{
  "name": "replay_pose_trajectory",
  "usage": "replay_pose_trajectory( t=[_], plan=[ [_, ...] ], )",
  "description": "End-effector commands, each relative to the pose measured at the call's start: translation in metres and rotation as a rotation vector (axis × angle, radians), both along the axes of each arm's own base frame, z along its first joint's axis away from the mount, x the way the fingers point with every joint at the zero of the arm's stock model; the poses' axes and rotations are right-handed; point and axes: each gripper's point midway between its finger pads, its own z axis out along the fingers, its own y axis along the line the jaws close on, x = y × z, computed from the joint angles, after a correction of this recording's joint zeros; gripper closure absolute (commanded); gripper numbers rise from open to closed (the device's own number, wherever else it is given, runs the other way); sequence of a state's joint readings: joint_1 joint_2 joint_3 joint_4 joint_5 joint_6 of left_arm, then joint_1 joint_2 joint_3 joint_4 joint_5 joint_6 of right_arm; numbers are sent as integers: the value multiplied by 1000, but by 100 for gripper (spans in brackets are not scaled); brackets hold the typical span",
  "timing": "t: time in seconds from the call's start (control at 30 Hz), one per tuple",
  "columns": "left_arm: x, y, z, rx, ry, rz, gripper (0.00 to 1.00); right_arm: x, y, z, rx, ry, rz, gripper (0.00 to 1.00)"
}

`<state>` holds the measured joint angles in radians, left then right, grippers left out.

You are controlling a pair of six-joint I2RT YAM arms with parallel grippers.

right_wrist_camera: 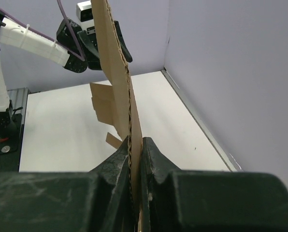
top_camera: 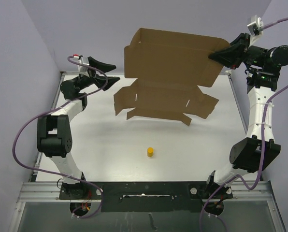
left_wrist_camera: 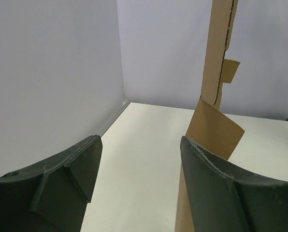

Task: Fold the paper box

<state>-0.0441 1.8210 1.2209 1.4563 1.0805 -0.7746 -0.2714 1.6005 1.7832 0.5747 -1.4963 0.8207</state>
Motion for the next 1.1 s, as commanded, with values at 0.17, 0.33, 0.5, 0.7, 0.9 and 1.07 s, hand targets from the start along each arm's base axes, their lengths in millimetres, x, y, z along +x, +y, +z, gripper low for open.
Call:
replay_pose_trajectory(
  t=[0.17, 0.33, 0.5, 0.7, 0.9, 1.07],
  plan=[
    [-31, -33, 24, 56, -131, -135, 41, -14, 8, 24, 10, -72, -11, 100],
    [-40, -55, 13, 76, -96, -215, 38, -16, 8, 25, 8, -71, -7, 100],
    [-42, -71, 6, 82, -91, -257, 38, -19, 12, 28, 11, -79, 2, 100],
    [-37, -82, 5, 75, -95, -272, 39, -26, 16, 33, 10, -90, 12, 100],
    [-36, -94, 6, 60, -103, -286, 48, -28, 20, 33, 14, -84, 24, 100],
    [-38, -102, 3, 56, -104, -303, 62, -29, 21, 32, 14, -82, 28, 100]
  ],
)
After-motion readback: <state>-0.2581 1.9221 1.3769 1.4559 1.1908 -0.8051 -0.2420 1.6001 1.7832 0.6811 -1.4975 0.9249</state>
